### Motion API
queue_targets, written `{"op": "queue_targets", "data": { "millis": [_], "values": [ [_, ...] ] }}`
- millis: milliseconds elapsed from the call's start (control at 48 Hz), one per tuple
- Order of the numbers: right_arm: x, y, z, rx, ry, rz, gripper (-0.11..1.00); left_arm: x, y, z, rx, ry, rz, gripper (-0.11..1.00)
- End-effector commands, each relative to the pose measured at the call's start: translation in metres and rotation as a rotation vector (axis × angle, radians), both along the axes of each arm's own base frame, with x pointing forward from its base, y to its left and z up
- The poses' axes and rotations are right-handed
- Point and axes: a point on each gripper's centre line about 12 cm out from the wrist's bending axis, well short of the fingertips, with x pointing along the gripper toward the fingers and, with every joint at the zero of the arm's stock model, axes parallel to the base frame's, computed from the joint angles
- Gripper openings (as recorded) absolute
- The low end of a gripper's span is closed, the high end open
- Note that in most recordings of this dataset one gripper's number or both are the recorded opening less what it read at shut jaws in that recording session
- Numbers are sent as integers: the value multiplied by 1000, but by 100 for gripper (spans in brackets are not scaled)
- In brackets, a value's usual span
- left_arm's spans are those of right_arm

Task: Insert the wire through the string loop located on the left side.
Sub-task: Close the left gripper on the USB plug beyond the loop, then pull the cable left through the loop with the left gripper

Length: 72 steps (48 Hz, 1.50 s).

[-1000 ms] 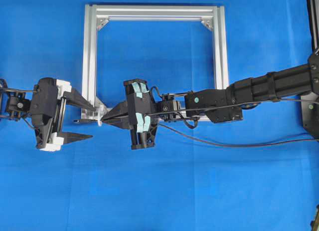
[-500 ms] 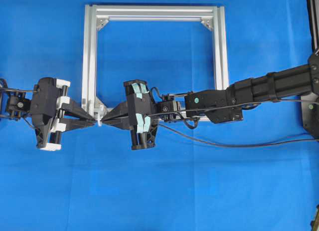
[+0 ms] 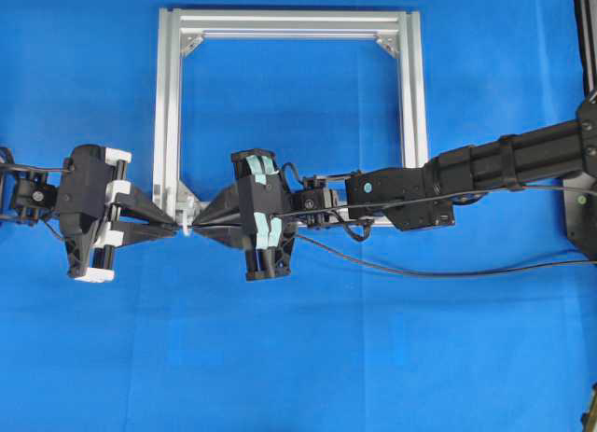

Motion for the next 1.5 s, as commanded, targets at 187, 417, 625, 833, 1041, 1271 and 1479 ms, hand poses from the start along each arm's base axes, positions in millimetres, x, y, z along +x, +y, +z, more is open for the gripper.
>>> {"op": "queue_targets", "data": {
  "millis": [187, 417, 625, 833, 1041, 1271, 1479],
  "values": [
    [3, -1, 12, 10, -10, -12, 90, 2, -1, 5, -3, -18, -2, 7],
    [2, -2, 11, 10, -4, -13, 93, -4, -1, 6, -5, -18, -9, 7],
    [2, -1, 11, 10, -6, -11, 93, -31, 0, 12, -30, -19, -10, 7],
    [2, -1, 11, 10, -6, -11, 92, -55, 2, 13, -95, 70, 16, 7],
    [2, 0, 11, 10, -4, -10, 92, -69, 1, 27, -135, 96, 16, 7],
    [1, 2, 10, 9, 0, -6, 92, -85, 3, 42, -168, 89, 17, 7],
    [-1, 1, 9, 9, 2, -6, 92, -92, 3, 50, -179, 80, 14, 7]
  ]
}}
